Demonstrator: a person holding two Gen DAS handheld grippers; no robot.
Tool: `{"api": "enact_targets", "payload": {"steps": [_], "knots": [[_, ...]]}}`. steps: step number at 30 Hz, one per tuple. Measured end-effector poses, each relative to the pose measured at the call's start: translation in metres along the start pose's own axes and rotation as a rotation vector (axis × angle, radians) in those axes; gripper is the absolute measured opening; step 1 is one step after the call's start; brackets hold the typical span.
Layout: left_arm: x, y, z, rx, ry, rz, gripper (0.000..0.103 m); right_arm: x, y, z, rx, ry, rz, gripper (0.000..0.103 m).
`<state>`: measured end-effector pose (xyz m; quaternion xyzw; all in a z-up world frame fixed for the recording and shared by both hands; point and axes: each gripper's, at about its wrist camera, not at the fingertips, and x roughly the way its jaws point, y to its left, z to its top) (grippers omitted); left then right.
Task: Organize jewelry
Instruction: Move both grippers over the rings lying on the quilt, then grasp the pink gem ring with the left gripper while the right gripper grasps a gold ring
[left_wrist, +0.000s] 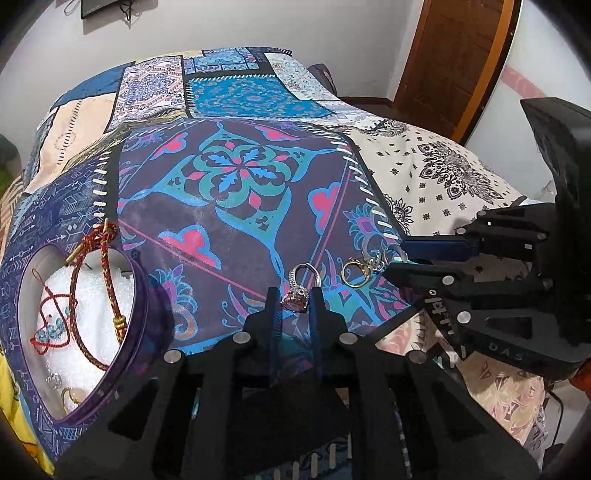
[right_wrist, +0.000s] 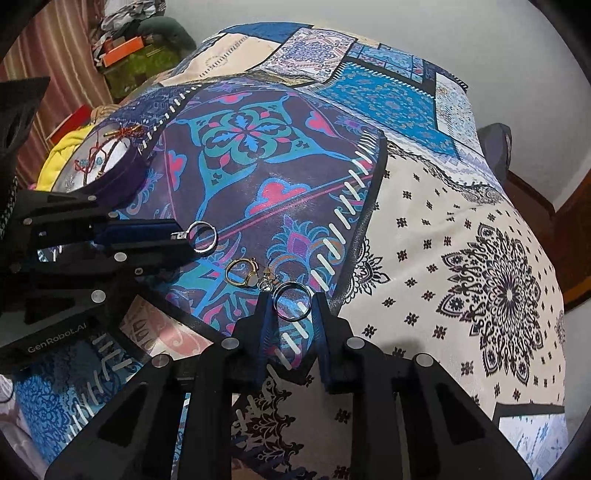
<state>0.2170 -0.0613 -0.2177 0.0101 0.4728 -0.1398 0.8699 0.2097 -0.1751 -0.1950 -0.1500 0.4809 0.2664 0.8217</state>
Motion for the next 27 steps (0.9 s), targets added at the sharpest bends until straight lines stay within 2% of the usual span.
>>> {"api": "enact_targets", "payload": {"steps": [10, 27], "knots": [[-0.02, -0.002, -0.008, -0.014, -0.016, -0.007, 0.013, -0.023, -0.002, 0.005, 0.046, -0.05, 0.013, 0.019], [-0.103, 0.018, 0.003, -0.033, -0.179, 0.063, 0.013, -0.075, 0.037, 0.039, 0.008, -0.207, 0.041, 0.02]]}}
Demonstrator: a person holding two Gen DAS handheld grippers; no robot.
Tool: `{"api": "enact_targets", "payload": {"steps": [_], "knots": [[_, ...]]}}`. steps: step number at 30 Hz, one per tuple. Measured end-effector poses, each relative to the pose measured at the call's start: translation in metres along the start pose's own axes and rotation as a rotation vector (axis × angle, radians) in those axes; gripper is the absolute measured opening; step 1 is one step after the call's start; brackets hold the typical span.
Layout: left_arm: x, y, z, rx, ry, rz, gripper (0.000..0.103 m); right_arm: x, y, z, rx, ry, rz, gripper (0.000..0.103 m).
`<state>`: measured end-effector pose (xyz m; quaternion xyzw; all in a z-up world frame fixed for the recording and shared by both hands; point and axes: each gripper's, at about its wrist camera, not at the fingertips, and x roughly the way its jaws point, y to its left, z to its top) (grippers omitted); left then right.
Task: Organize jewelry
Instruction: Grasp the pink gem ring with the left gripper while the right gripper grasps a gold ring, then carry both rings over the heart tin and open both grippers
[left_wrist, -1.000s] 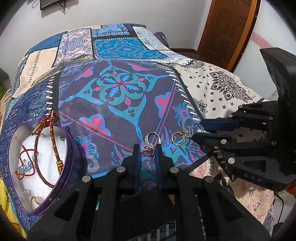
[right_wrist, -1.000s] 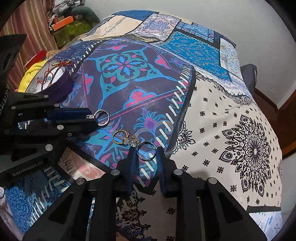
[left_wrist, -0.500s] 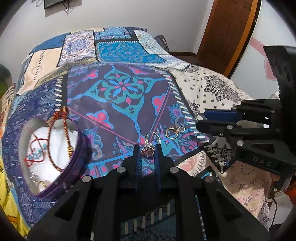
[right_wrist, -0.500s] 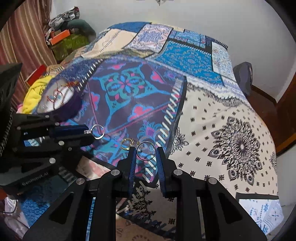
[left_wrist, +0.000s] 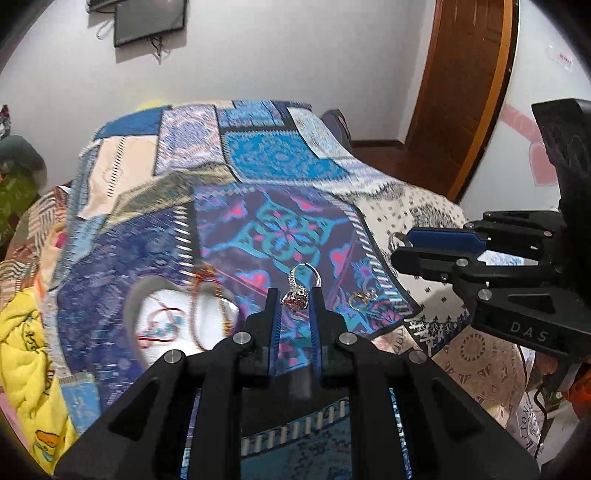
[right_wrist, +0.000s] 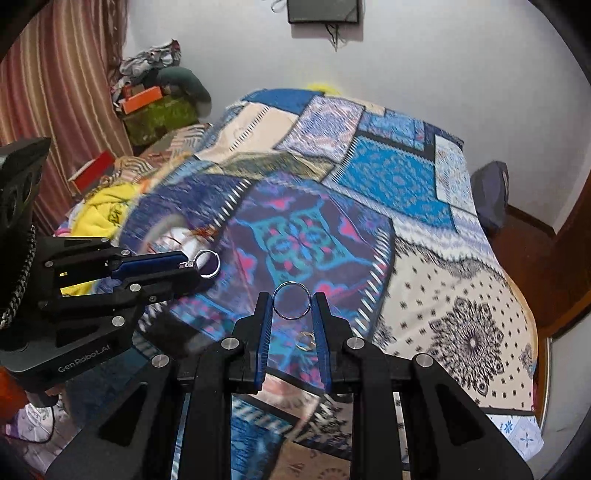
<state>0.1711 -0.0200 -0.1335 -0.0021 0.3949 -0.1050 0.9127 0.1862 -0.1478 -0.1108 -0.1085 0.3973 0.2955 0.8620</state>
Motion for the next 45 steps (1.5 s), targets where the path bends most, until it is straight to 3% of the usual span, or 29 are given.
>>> {"api": "enact_targets", "payload": {"steps": [12, 20, 29, 45], "knots": [[-0.053, 0.043, -0.001, -0.054, -0.096, 0.067, 0.013, 0.005, 0.049, 0.026, -0.035, -0.06, 0.095, 0.02], [-0.065, 0.075, -0.008, -0.101, -0.112, 0.114, 0.013, 0.022, 0.075, 0.038, -0.049, -0.065, 0.153, 0.02], [-0.045, 0.099, -0.023, -0.14, -0.056, 0.11, 0.013, 0.049, 0.084, 0.038, -0.048, -0.021, 0.195, 0.02], [0.0, 0.091, -0.038, -0.09, 0.036, 0.074, 0.013, 0.082, 0.075, 0.028, 0.002, 0.05, 0.245, 0.02]]}}
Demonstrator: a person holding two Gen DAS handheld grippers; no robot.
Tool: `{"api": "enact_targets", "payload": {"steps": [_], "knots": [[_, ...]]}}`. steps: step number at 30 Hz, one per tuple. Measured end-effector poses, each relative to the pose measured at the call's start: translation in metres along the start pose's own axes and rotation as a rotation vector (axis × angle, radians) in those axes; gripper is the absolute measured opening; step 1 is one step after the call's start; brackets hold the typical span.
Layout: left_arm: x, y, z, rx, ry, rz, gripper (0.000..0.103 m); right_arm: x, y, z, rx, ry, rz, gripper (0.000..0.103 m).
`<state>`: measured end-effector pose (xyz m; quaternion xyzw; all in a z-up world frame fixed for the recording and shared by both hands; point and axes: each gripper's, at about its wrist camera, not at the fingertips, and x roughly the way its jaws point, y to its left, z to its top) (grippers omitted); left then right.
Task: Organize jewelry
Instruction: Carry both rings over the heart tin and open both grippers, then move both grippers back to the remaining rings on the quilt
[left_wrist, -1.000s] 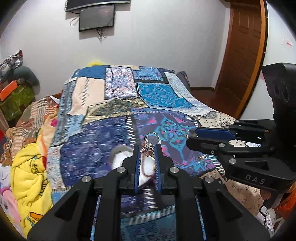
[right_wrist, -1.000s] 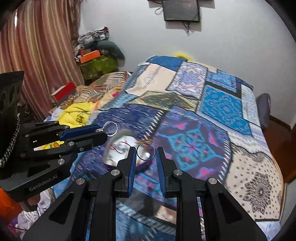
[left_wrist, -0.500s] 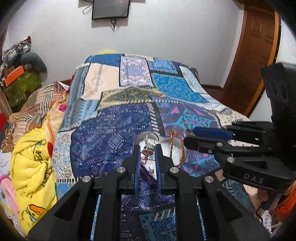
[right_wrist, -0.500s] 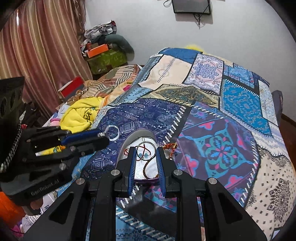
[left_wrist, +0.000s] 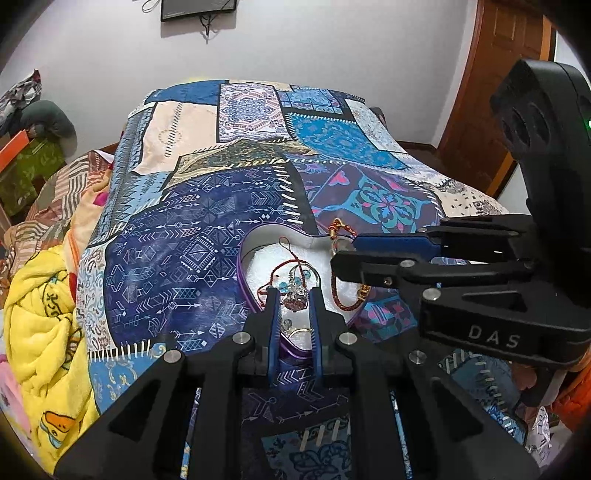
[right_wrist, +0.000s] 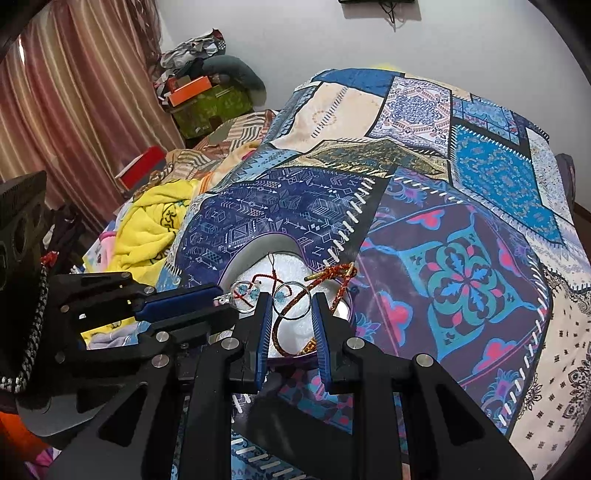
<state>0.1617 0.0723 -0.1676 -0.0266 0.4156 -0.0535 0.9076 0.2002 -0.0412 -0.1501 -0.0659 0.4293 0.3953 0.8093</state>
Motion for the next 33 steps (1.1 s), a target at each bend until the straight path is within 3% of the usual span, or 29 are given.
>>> {"api": "enact_targets", "payload": {"steps": [17, 33], "knots": [[-0.011, 0.002, 0.007, -0.006, -0.019, 0.017, 0.013, 0.005, -0.003, 0.002, 0.006, 0.045, 0.003, 0.02], [-0.048, -0.018, 0.024, 0.008, -0.092, 0.036, 0.014, -0.053, -0.009, 0.001, 0.003, -0.06, -0.068, 0.021]]}}
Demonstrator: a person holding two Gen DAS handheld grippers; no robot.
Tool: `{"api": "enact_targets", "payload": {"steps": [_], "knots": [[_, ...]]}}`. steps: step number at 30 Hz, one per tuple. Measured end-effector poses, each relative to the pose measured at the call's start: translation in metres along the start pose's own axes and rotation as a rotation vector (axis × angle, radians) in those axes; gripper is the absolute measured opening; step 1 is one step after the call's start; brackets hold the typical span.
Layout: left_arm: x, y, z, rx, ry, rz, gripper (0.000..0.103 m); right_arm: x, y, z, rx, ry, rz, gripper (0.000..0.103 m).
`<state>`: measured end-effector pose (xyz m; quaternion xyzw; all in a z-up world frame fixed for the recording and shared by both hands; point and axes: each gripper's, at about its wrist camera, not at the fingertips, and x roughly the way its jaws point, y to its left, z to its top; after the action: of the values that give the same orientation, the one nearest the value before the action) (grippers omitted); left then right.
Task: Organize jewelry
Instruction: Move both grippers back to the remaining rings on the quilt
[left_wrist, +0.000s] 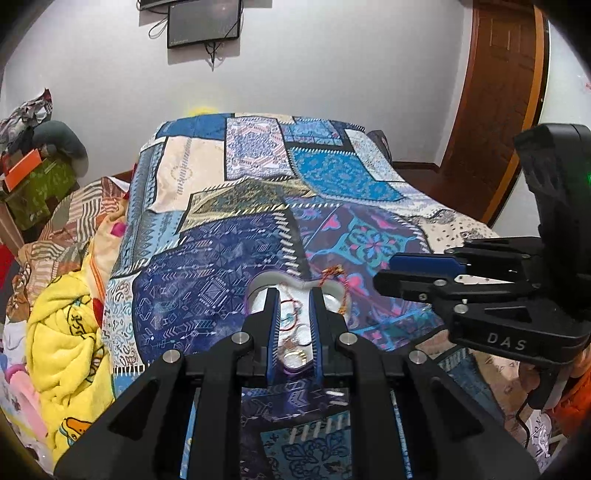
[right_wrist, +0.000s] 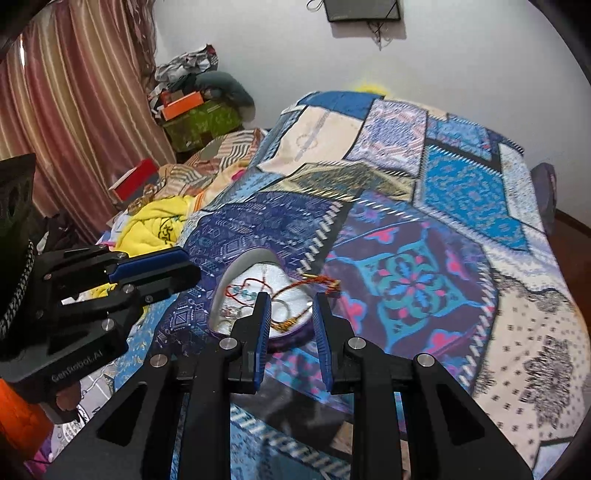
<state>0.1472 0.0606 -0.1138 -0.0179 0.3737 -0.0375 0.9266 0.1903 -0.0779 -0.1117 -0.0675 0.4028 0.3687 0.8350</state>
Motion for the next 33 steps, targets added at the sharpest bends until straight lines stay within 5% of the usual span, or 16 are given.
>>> {"api": "enact_targets", "payload": {"steps": [16, 18, 33], "knots": [[0.028, -0.08, 0.002, 0.063, 0.081, -0.087, 0.021, -0.063, -0.082, -0.048, 0.104, -0.016, -0.182, 0.021], [0.038, -0.088, -0.001, 0.066, 0.108, -0.102, 0.027, -0.063, -0.091, -0.055, 0.126, 0.002, -0.188, 0.021], [0.125, -0.144, -0.02, 0.138, 0.307, -0.19, 0.028, -0.049, -0.121, -0.091, 0.175, 0.102, -0.176, 0.022]]}}
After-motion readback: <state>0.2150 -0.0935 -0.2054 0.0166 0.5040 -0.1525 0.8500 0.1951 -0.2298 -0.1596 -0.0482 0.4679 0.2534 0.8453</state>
